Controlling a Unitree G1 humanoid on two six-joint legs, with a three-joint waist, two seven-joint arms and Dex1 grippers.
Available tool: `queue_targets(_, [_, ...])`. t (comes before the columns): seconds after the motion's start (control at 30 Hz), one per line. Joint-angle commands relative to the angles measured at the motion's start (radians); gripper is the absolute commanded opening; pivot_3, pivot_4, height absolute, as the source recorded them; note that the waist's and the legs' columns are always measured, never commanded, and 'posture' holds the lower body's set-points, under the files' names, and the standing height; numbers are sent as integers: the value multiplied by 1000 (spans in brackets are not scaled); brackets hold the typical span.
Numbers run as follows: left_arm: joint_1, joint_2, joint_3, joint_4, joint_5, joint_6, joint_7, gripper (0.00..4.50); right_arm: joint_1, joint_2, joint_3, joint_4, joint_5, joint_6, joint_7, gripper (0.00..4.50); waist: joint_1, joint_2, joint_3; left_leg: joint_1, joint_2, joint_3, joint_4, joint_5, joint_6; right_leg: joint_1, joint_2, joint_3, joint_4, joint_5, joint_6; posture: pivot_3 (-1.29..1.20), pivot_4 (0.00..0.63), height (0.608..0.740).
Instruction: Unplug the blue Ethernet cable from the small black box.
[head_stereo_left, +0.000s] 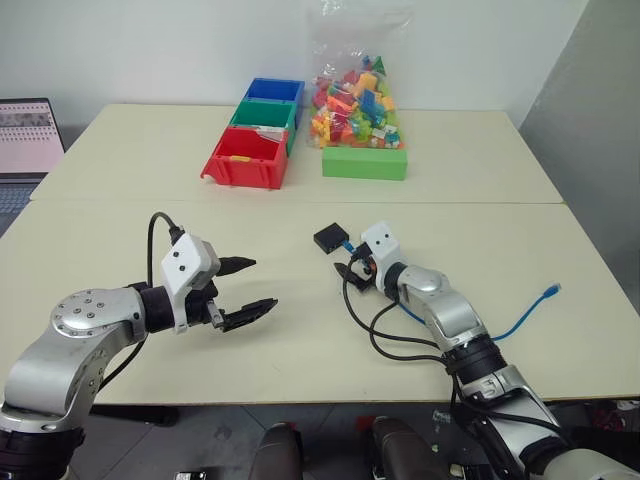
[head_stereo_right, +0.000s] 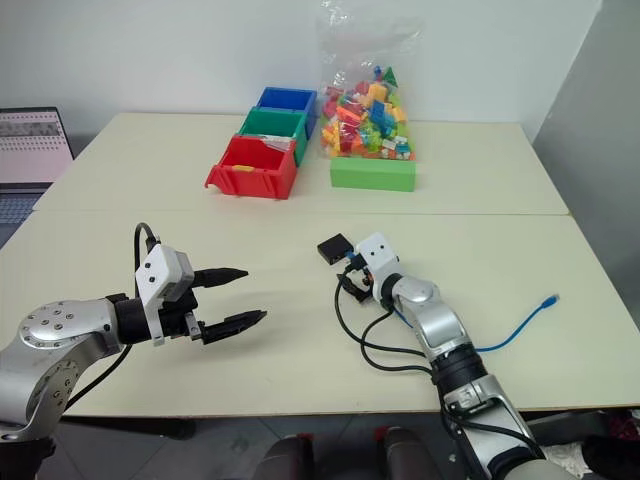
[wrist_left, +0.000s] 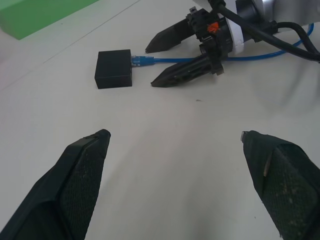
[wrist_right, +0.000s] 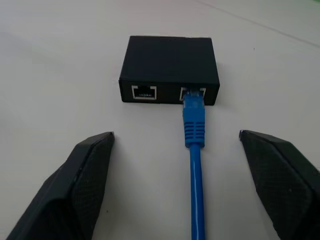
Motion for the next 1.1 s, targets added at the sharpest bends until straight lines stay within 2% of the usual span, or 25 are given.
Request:
queue_targets(0.03, [6,-2,19,-4,6,-25,4,4500,-19,8,-26,25,-12,-12,-20,3141,0,0,0,0,0,0,0,0,0,0,0,0,0,0,0,0,150,740])
queue_targets(0.47, [3,-16,-6,30,27,-49,8,4500,-27,10,-39,51,-46,-48,-55,205,0,0,0,0,0,0,0,0,0,0,0,0,0,0,0,0,150,740])
queue_targets(0.7, [-31,-72,2,91,8,-29,32,4500,34,-123,79,-116,-146,-244,85,128,4,0,0,0,0,0,0,0,0,0,0,0,0,0,1,0,150,740])
queue_targets(0.9, [-66,-123,40,111,-152,78,-4,4500,72,-280,156,-282,-156,-556,302,127,0,1,0,0,0,0,0,0,0,0,0,-1,0,-1,2,0,150,740])
queue_targets(1.1, [-79,-88,31,89,-281,191,-79,4500,57,-329,170,-360,-130,-715,412,126,0,1,0,0,0,-1,0,0,0,0,0,-1,0,-1,2,0,150,740])
